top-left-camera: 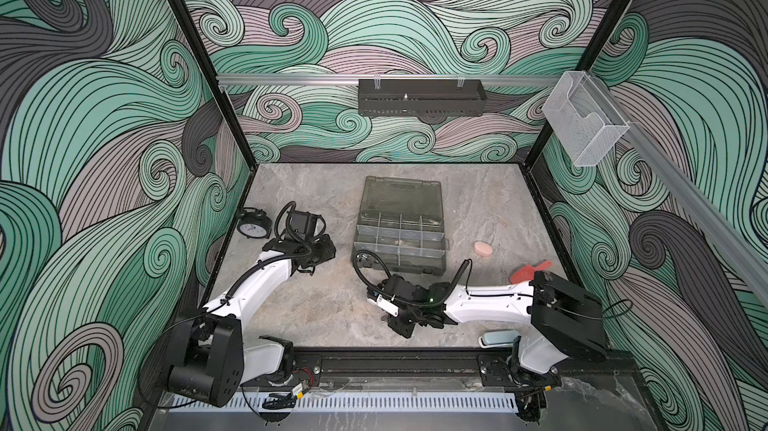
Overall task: Sort the screws and nuts into containers
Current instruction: 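Close the right gripper on the silver wing nut, then carry the wing nut over the box and release it into the nearest compartment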
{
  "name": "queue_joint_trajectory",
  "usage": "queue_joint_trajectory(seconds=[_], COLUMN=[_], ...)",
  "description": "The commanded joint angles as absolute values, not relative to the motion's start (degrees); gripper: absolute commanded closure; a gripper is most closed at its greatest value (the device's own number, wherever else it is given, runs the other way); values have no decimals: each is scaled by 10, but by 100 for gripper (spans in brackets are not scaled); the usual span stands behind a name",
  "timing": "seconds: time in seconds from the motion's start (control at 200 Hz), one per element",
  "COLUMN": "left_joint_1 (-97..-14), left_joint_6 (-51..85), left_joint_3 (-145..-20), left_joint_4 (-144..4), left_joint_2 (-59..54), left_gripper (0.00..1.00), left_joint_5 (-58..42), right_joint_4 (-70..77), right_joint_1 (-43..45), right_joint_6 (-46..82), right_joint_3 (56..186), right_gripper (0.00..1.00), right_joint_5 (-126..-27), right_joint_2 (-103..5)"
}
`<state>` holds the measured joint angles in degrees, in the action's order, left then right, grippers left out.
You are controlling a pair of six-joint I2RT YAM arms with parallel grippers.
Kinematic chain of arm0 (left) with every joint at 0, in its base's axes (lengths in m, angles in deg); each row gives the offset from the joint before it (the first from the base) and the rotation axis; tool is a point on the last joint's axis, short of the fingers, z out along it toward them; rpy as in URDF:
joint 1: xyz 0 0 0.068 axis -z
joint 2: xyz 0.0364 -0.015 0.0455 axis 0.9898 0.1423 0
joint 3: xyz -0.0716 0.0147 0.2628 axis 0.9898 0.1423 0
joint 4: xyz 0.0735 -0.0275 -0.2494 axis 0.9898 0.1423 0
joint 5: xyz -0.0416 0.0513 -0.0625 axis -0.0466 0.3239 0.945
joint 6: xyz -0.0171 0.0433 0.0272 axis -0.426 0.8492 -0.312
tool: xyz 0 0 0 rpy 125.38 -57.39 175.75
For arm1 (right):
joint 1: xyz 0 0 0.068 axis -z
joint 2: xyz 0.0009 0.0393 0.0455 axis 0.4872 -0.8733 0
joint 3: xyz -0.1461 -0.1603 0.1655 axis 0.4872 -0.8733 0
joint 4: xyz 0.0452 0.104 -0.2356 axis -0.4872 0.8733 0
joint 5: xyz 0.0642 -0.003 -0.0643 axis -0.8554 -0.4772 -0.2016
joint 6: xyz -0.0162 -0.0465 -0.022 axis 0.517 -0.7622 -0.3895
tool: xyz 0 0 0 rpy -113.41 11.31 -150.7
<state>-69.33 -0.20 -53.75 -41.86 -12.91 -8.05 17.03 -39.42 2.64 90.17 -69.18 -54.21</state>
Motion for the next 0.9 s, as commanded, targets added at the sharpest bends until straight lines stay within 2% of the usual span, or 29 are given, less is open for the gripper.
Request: queue_joint_trajectory(seconds=[0.0, 0.245, 0.44, 0.896], left_joint_1=[-698, -701, -702, -703], left_joint_6=[-6, -6, -9, -35], left_joint_3=[-536, -533, -532, -506], left_joint_4=[-421, -418, -416, -427], left_joint_2=[-145, -158, -164, -177], left_gripper=[62, 62, 62, 62], left_joint_5=[-80, -83, -79, -48], right_joint_4=[172, 186, 196, 171], right_joint_1=[-397, -390, -316, -208], right_joint_6=[29, -5, -68, -138], right_joint_3=[908, 937, 1006, 1144], right_gripper=[85, 86, 86, 87], right_joint_5=[-682, -668, -681, -675], right_joint_2=[-543, -497, -492, -637])
